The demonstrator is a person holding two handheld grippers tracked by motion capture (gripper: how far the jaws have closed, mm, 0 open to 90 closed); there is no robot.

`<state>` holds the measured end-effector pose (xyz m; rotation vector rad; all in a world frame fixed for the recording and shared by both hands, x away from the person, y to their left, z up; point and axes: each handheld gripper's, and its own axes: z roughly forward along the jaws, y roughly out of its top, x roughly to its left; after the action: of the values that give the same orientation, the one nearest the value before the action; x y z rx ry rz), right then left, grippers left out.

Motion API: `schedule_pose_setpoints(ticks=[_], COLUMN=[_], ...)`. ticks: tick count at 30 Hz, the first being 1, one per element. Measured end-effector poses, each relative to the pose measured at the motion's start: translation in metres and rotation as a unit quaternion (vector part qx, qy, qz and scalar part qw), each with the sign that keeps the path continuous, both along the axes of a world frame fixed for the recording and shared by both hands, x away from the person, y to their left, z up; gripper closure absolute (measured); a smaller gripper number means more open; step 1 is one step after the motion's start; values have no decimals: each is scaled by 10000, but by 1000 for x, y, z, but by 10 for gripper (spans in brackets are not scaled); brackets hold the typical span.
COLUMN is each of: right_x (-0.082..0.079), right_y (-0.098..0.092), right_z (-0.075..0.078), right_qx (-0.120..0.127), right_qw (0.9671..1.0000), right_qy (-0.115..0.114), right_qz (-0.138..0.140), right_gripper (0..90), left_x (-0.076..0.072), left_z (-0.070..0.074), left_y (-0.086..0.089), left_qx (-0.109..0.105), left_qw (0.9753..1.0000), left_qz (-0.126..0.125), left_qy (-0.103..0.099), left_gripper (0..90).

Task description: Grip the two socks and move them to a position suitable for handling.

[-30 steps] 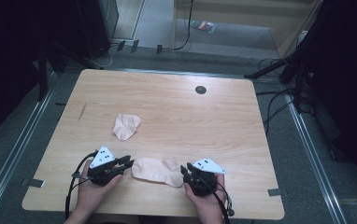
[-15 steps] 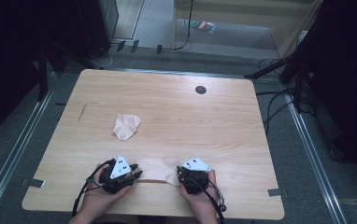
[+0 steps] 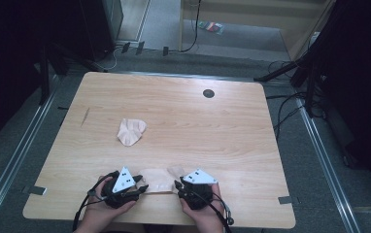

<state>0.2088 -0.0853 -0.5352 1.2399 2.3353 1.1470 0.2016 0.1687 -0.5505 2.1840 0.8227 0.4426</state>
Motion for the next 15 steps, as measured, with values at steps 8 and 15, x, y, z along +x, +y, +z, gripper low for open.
schedule_pose_setpoints(ticks=[8,15], right_x=[5,6], right_y=[-13,-18], right_z=[-8,0], right_qx=[-141,265], right_qw=[9991,9992], right_qy=[326,272], right_qz=[-251,-114], right_gripper=[900,790], left_x=[0,2], left_z=[0,2], left_y=[5,12], left_qx=[-54,-431], left_qw=[9999,9989], left_qz=[-90,-136], left_qy=[115,125], left_gripper=[618,499])
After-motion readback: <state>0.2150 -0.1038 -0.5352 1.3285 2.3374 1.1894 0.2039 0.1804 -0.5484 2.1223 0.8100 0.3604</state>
